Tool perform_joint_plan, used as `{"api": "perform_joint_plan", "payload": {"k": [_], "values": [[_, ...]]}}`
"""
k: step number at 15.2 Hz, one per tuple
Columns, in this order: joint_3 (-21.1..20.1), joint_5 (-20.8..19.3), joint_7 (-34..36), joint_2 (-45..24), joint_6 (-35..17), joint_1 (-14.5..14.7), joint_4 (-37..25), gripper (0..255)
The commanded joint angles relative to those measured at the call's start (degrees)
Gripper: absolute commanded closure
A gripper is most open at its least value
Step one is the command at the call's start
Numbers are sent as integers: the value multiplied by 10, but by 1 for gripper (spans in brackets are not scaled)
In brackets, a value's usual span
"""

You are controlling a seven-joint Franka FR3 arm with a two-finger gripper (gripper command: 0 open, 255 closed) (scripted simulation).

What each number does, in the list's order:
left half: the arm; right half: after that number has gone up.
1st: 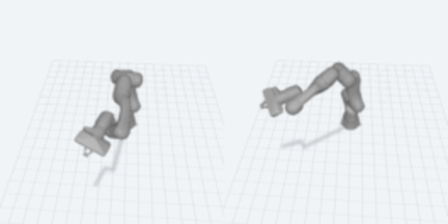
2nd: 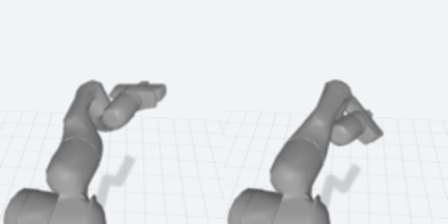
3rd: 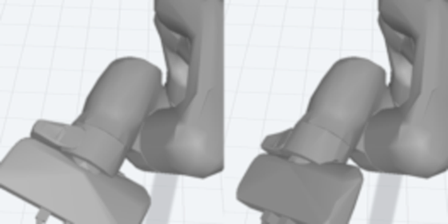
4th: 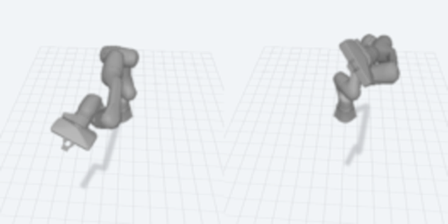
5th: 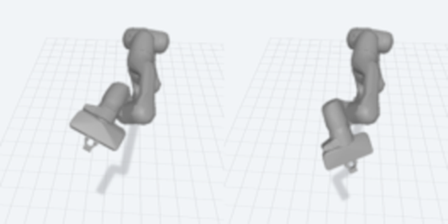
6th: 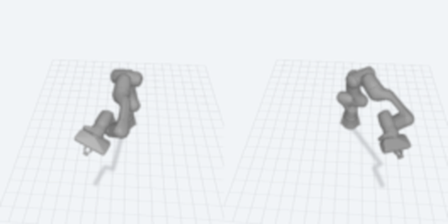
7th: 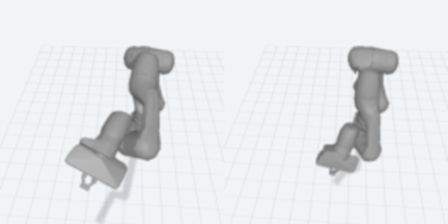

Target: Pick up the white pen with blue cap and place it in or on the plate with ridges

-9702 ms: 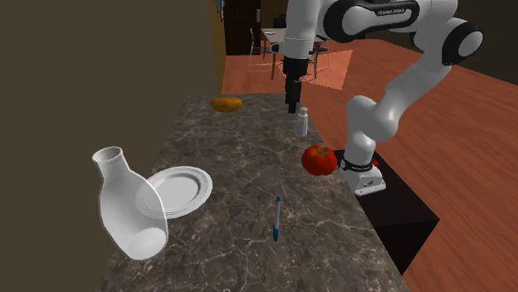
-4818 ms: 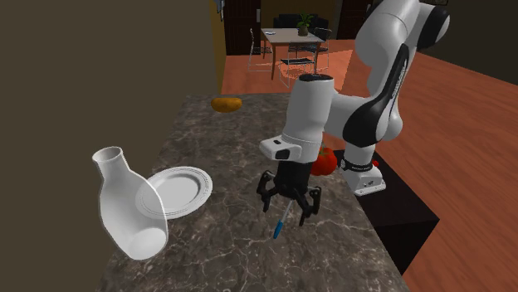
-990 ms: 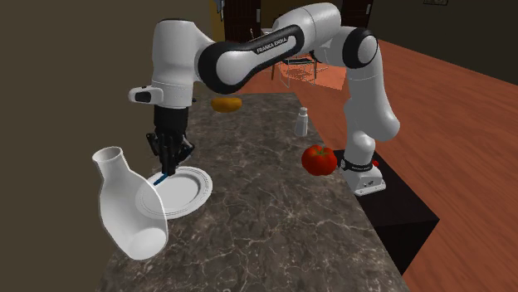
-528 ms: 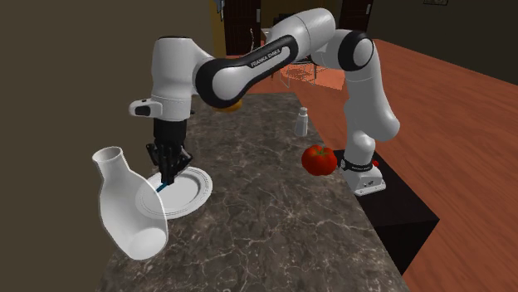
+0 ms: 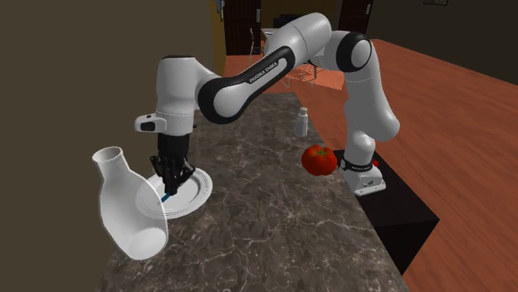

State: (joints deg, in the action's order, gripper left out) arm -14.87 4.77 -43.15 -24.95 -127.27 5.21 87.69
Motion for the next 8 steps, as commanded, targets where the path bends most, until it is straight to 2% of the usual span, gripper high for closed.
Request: {"api": "perform_joint_plan", "payload": {"k": [1, 7, 8], "values": [[0, 0, 0, -2, -3, 0, 1, 255], [0, 0, 0, -2, -3, 0, 1, 255], [0, 0, 0, -2, -3, 0, 1, 0]]}}
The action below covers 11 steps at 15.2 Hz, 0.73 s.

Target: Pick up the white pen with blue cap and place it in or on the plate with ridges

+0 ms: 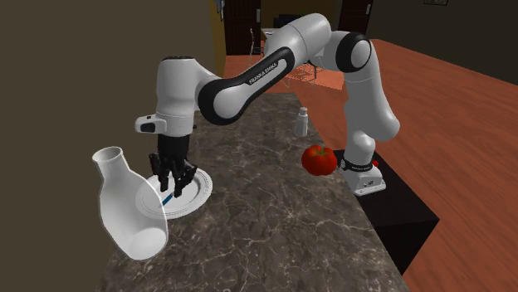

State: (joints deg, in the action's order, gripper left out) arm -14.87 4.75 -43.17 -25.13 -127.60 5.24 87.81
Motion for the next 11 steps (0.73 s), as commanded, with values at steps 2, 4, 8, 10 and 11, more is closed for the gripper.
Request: {"api": "perform_joint_plan", "payload": {"k": [2, 4, 8, 10, 11], "values": [[0, 0, 0, 0, 0, 0, 0, 0], [0, 0, 0, 0, 0, 0, 0, 0], [-1, 7, -4, 32, 40, -9, -8, 0], [-2, 9, -5, 39, 52, -11, -12, 0], [-2, 9, -5, 40, 51, -11, -12, 0]]}}
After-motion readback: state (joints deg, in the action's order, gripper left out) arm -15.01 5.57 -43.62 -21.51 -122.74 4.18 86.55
